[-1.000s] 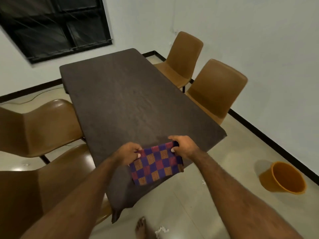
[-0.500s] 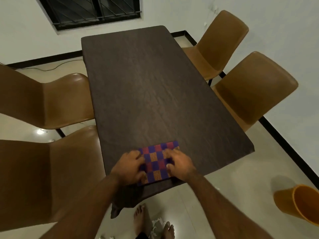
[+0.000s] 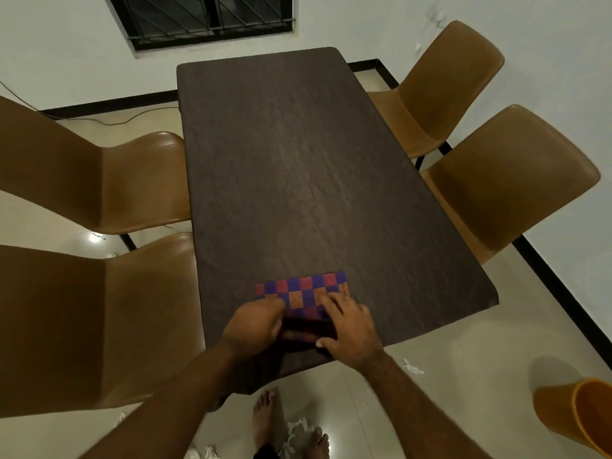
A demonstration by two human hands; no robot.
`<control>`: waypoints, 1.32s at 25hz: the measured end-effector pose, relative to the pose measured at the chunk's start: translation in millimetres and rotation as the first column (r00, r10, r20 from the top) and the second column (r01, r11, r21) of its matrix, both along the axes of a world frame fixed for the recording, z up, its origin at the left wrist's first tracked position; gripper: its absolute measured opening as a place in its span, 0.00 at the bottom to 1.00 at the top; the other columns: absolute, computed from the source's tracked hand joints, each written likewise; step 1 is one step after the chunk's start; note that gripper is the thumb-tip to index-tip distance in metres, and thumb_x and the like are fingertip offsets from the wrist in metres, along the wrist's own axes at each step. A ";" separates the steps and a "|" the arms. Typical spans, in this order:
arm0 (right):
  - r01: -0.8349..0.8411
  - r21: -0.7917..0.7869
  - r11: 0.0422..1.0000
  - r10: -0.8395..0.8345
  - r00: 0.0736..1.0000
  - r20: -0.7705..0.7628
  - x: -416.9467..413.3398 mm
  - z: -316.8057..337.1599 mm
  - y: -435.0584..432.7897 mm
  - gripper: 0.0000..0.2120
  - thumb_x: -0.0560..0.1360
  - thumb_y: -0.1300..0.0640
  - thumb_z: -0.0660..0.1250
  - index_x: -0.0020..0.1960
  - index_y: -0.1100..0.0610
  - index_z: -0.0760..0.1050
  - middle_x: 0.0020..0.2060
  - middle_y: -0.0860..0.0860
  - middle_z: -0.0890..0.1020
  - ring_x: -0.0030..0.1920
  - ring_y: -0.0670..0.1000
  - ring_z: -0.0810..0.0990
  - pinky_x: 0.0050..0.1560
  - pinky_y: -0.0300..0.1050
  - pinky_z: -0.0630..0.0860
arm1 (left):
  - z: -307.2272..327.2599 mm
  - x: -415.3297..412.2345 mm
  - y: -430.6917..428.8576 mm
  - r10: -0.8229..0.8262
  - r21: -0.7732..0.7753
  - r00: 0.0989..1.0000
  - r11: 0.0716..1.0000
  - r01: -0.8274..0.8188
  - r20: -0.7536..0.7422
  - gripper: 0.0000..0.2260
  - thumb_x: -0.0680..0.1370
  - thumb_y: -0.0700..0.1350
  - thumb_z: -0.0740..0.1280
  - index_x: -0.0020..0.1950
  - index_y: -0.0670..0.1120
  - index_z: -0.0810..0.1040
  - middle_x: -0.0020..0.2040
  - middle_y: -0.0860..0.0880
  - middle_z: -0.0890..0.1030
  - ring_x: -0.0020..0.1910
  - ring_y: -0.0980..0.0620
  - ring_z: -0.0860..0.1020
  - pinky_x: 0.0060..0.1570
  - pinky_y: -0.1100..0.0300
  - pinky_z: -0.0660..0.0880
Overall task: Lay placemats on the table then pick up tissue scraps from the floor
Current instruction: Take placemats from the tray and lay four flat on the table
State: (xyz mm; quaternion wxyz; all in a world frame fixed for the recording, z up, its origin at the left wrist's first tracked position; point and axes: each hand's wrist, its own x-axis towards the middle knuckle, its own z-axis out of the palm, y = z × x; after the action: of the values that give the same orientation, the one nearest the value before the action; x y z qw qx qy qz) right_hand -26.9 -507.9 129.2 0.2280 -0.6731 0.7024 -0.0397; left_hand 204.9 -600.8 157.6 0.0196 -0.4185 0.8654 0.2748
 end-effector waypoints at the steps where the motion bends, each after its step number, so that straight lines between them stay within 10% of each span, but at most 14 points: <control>1: 0.069 -0.024 0.997 -0.068 0.998 0.005 -3.8 5.4 -2.1 0.49 0.67 0.33 0.71 0.78 0.43 0.49 0.77 0.48 0.59 0.76 0.53 0.61 0.75 0.57 0.58 | 7.8 -1.3 -9.2 0.112 0.021 0.990 0.994 -0.110 -0.088 0.05 0.82 0.48 0.63 0.54 0.52 0.78 0.51 0.52 0.82 0.50 0.53 0.79 0.55 0.51 0.77; 6: 0.552 -0.039 0.833 -0.514 0.798 0.315 -17.5 26.1 -12.5 0.53 0.66 0.27 0.70 0.80 0.43 0.46 0.80 0.47 0.55 0.78 0.52 0.59 0.73 0.61 0.64 | 40.2 -13.7 -62.2 0.599 0.398 0.782 0.768 -0.501 -0.173 0.06 0.83 0.43 0.65 0.52 0.47 0.82 0.48 0.48 0.83 0.46 0.48 0.84 0.40 0.52 0.84; 13: 0.768 0.013 0.641 -0.650 0.533 0.542 -0.6 5.9 -22.6 0.47 0.69 0.21 0.55 0.79 0.47 0.55 0.73 0.50 0.69 0.70 0.53 0.72 0.64 0.60 0.76 | 35.2 -39.9 -159.2 0.898 0.685 0.431 0.369 -0.628 -0.089 0.05 0.78 0.35 0.70 0.42 0.39 0.81 0.42 0.42 0.78 0.35 0.47 0.78 0.21 0.59 0.77; 19: 0.781 0.007 0.624 -0.712 0.565 0.416 0.4 -15.3 -29.7 0.39 0.75 0.30 0.61 0.78 0.51 0.61 0.67 0.49 0.75 0.65 0.51 0.75 0.59 0.57 0.79 | 9.0 -48.1 -226.3 0.977 0.866 0.162 0.200 -0.459 -0.140 0.10 0.80 0.44 0.71 0.61 0.43 0.80 0.58 0.45 0.80 0.56 0.49 0.80 0.45 0.58 0.81; 21: 0.734 -0.011 0.679 -0.701 0.652 0.289 -1.2 -18.6 -35.3 0.36 0.77 0.34 0.62 0.77 0.52 0.62 0.69 0.51 0.74 0.68 0.52 0.74 0.62 0.59 0.77 | 0.2 -46.2 -226.7 0.957 0.782 0.200 0.289 -0.553 -0.212 0.16 0.81 0.46 0.70 0.68 0.46 0.78 0.62 0.47 0.81 0.58 0.50 0.79 0.56 0.55 0.79; 25: 0.670 -0.090 0.737 -0.643 0.736 0.211 -0.8 -13.3 -52.1 0.24 0.80 0.43 0.63 0.73 0.51 0.68 0.67 0.50 0.76 0.67 0.52 0.75 0.63 0.56 0.77 | -11.1 -48.7 -193.9 0.780 0.335 0.559 0.625 -0.705 -0.282 0.10 0.81 0.47 0.70 0.62 0.49 0.79 0.55 0.50 0.82 0.54 0.51 0.81 0.55 0.51 0.81; 29: 0.538 -0.162 0.827 -0.497 0.835 0.236 -10.1 -0.5 -87.0 0.11 0.81 0.52 0.62 0.62 0.47 0.75 0.58 0.45 0.79 0.58 0.45 0.76 0.60 0.49 0.78 | -29.0 -70.9 -113.6 0.369 0.231 0.906 0.918 -0.321 -0.208 0.04 0.81 0.48 0.69 0.47 0.54 0.78 0.42 0.56 0.80 0.42 0.57 0.80 0.43 0.60 0.77; 33: 0.186 -0.087 0.979 -0.184 0.982 0.034 -39.5 11.8 -131.7 0.16 0.80 0.55 0.63 0.67 0.48 0.74 0.64 0.47 0.78 0.64 0.48 0.74 0.66 0.50 0.74 | -45.3 -99.3 -38.1 0.099 0.185 0.982 0.980 -0.069 -0.158 0.02 0.81 0.50 0.68 0.50 0.54 0.77 0.48 0.58 0.78 0.46 0.59 0.76 0.50 0.60 0.77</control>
State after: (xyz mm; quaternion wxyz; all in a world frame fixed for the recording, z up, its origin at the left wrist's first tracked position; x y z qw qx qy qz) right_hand -66.3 -639.5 141.1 0.2019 -0.6138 0.7565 -0.1010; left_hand 105.7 -638.8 112.3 -0.0271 -0.4267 0.8175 0.3859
